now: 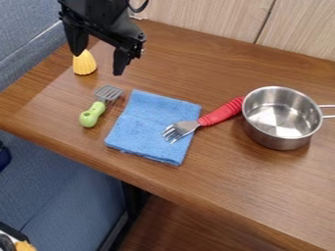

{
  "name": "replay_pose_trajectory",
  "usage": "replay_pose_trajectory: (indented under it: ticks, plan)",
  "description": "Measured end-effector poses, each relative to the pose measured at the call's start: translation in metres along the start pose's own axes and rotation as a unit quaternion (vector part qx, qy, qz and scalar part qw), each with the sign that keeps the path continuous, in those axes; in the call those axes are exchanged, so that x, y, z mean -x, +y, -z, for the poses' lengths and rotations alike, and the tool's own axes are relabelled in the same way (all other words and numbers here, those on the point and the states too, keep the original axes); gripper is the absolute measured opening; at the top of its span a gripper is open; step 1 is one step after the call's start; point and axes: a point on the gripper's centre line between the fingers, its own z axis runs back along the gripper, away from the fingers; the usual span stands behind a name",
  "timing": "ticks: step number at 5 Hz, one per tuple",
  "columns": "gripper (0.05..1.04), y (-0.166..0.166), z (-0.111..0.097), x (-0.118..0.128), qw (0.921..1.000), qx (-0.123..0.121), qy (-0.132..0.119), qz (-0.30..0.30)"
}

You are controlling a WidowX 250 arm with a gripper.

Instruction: Take a corn and put it on the pot

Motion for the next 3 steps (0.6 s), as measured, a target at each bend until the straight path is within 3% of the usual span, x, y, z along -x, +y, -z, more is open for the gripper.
replay_pose_trajectory:
  ticks: [1,3]
  plan:
    - [0.999,-0.003,0.007,0.003,0.9999,0.003,0.013,0.004]
    - [0.999,-0.030,0.007,-0.012,0.9986,0.037,0.007,0.037]
